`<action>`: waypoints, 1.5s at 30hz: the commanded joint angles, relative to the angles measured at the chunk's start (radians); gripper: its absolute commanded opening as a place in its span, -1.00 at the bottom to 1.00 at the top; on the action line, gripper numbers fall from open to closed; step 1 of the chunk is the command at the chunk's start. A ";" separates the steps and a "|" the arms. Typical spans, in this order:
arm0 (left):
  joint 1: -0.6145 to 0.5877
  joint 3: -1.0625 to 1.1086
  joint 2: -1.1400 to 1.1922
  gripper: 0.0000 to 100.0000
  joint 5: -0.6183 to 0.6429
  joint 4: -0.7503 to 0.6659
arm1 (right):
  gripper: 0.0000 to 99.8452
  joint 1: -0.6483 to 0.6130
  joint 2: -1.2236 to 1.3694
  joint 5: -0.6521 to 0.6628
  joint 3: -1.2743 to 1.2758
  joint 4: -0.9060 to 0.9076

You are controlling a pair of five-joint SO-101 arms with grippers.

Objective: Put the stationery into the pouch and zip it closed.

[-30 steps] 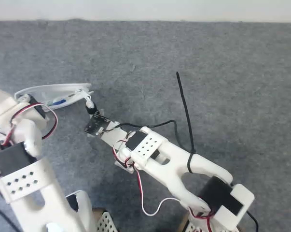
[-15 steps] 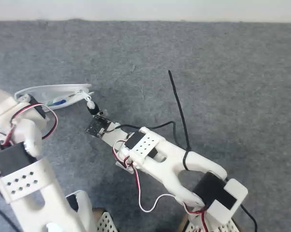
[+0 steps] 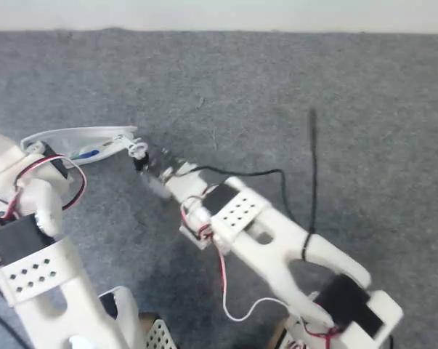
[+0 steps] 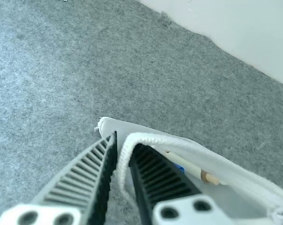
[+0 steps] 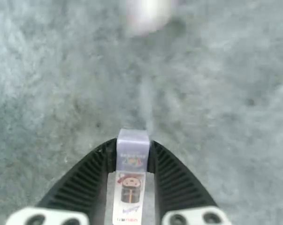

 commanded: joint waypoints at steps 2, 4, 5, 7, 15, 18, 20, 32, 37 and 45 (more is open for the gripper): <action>-0.002 -0.004 -0.011 -0.98 -0.003 -0.038 | -0.99 0.082 -0.150 -0.015 -0.055 0.015; -0.002 -0.004 -0.011 -0.98 -0.003 -0.038 | -0.99 0.107 -0.182 -0.058 -0.055 0.010; -0.002 -0.004 -0.011 -0.98 -0.003 -0.038 | -0.99 0.119 -0.196 -0.092 -0.055 0.007; 0.000 -0.004 -0.011 -0.98 -0.003 -0.038 | -0.99 0.139 -0.219 -0.138 -0.058 0.005; 0.002 -0.004 -0.012 -0.98 -0.002 -0.037 | -0.99 0.226 -0.259 -0.158 -0.057 -0.047; 0.002 -0.005 -0.012 -0.98 -0.002 -0.037 | -0.99 0.248 -0.259 -0.158 -0.061 -0.059; 0.003 -0.007 -0.012 -0.98 -0.002 -0.035 | -0.99 0.266 -0.259 -0.158 -0.061 -0.076; 0.078 0.015 -0.207 -0.98 0.017 0.028 | -0.99 0.407 -0.259 -0.264 -0.057 -0.176; 0.144 0.070 -0.321 -0.98 0.014 0.002 | -0.99 0.446 -0.259 -0.264 -0.055 -0.199; 0.284 0.073 -0.374 -0.98 -0.034 0.006 | -0.99 0.486 -0.257 -0.265 -0.055 -0.220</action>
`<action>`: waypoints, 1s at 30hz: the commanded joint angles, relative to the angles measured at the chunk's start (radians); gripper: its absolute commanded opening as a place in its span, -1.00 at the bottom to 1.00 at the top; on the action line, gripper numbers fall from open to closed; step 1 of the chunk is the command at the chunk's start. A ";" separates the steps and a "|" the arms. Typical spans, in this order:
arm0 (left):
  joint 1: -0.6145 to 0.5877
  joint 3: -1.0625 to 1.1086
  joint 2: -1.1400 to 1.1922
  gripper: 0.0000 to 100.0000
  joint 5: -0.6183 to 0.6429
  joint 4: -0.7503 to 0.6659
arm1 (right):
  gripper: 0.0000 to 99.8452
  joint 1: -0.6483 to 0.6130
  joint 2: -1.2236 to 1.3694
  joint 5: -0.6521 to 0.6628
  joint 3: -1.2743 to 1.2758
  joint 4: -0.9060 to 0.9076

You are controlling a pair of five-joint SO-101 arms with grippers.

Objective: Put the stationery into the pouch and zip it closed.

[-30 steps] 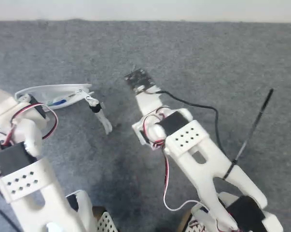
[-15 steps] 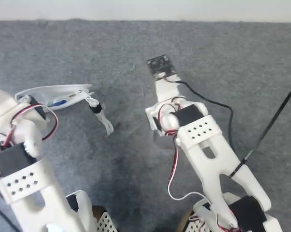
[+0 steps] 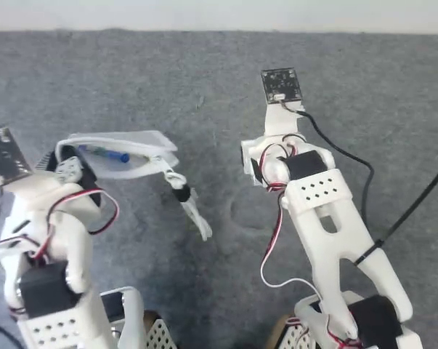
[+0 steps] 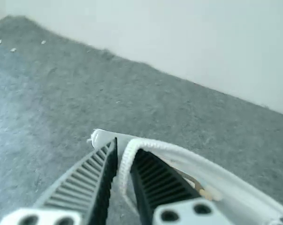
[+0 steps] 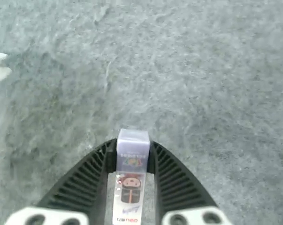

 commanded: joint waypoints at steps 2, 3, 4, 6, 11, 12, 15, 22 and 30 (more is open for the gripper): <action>0.069 -0.019 -0.040 -0.98 -0.041 -0.040 | -0.99 0.033 -0.064 -0.028 -0.057 -0.048; 0.081 -0.015 -0.040 -0.98 -0.041 -0.038 | -0.99 0.038 -0.064 -0.051 -0.057 -0.054; 0.092 -0.013 -0.040 -0.98 -0.043 -0.035 | -0.99 0.041 -0.064 -0.074 -0.057 -0.059; 0.114 -0.012 -0.040 -0.98 -0.061 -0.034 | -0.99 0.044 -0.062 -0.098 -0.057 -0.059; 0.167 0.013 -0.040 -0.98 -0.092 -0.026 | -0.99 0.044 -0.082 -0.100 -0.058 -0.051; 0.178 0.019 -0.040 -0.98 -0.101 -0.026 | -0.99 0.044 -0.099 -0.097 -0.057 -0.048; 0.195 0.028 -0.040 -0.98 -0.110 -0.026 | -0.99 0.044 -0.182 -0.097 -0.054 0.005; 0.195 0.038 -0.040 -0.98 -0.110 -0.028 | -0.99 0.036 -0.414 -0.095 0.020 0.053; 0.190 0.041 -0.040 -0.98 -0.110 -0.028 | -0.99 -0.048 -0.584 -0.095 0.095 0.054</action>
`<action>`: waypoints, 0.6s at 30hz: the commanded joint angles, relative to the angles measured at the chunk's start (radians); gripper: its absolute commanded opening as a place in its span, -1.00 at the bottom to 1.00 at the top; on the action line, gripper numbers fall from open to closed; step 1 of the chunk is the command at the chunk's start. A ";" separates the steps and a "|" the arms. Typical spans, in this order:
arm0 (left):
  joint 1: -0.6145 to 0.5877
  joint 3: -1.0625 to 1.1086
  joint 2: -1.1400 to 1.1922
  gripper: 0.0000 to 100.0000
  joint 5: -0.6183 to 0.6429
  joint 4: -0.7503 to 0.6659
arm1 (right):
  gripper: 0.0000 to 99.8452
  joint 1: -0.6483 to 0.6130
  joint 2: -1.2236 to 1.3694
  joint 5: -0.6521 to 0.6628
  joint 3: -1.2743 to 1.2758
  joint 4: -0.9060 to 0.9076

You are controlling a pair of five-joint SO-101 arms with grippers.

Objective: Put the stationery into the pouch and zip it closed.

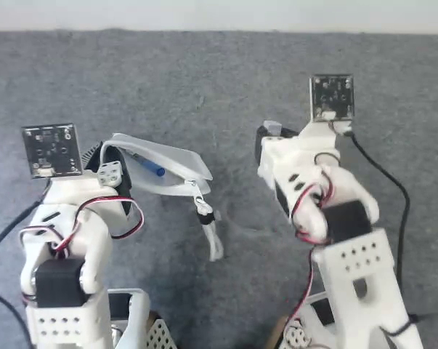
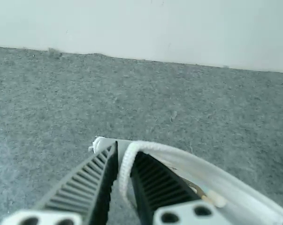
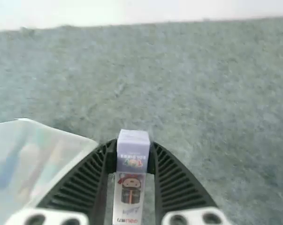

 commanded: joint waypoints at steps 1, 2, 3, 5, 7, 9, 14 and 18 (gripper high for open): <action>-0.003 -0.010 -0.037 -0.98 -0.005 -0.028 | -0.99 -0.056 -0.101 -0.006 0.002 0.004; -0.003 -0.005 -0.037 -0.98 -0.005 -0.032 | -0.99 -0.067 -0.119 -0.006 0.011 0.004; -0.003 0.004 -0.037 -0.98 -0.005 -0.043 | -0.99 -0.079 -0.140 -0.006 0.018 0.004; -0.003 0.022 -0.037 -0.98 -0.005 -0.060 | -0.99 -0.110 -0.185 -0.009 0.040 0.004; 0.000 0.030 -0.037 -0.98 -0.005 -0.068 | -0.99 -0.148 -0.232 -0.011 0.055 0.004; 0.002 0.030 -0.037 -0.98 -0.005 -0.068 | -0.99 -0.182 -0.277 -0.009 0.066 0.004; 0.000 0.030 -0.037 -0.98 -0.005 -0.068 | -0.98 -0.242 -0.380 -0.008 0.112 0.002; -0.003 0.030 -0.037 -0.98 -0.005 -0.068 | -0.99 -0.288 -0.449 -0.008 0.146 -0.025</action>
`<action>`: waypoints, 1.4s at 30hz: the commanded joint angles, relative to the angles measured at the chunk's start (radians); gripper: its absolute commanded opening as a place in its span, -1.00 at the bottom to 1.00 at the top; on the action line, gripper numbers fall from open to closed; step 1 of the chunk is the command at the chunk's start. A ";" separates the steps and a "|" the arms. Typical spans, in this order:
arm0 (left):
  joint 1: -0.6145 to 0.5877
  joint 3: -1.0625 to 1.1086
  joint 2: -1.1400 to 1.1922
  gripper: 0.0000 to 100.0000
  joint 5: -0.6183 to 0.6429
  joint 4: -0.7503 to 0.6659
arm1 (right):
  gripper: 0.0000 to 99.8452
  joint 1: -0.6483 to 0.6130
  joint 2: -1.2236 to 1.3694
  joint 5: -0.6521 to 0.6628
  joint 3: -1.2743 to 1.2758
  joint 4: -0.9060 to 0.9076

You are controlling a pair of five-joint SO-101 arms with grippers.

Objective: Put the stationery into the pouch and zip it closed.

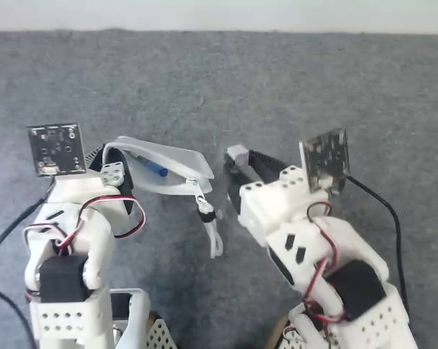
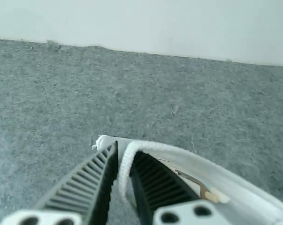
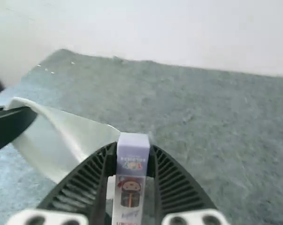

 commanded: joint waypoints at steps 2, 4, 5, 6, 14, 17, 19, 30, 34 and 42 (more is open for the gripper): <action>-0.003 -0.018 -0.037 -0.98 -0.005 -0.046 | -0.99 -0.056 -0.090 -0.008 0.054 -0.079; -0.003 -0.018 -0.037 -0.98 -0.005 -0.046 | -0.99 -0.081 -0.122 -0.008 0.114 -0.148; -0.003 -0.018 -0.037 -0.98 -0.005 -0.046 | -0.99 -0.090 -0.139 -0.006 0.144 -0.183; -0.003 -0.018 -0.037 -0.98 -0.005 -0.046 | -0.99 -0.094 -0.156 -0.006 0.170 -0.219; -0.003 -0.018 -0.037 -0.98 -0.006 -0.044 | -0.98 -0.099 -0.282 -0.006 0.278 -0.354; -0.003 -0.018 -0.037 -0.98 -0.006 -0.044 | -0.98 -0.116 -0.315 -0.006 0.296 -0.389; -0.003 -0.018 -0.037 -0.98 -0.006 -0.046 | -0.98 -0.145 -0.326 -0.006 0.316 -0.415; -0.003 -0.018 -0.037 -0.98 -0.006 -0.044 | -0.98 -0.229 -0.323 0.000 0.491 -0.766; -0.003 -0.018 -0.037 -0.98 -0.006 -0.044 | -0.98 -0.263 -0.323 0.106 0.554 -0.852; -0.003 -0.018 -0.037 -0.98 -0.006 -0.044 | -0.98 -0.314 -0.321 0.173 0.678 -1.116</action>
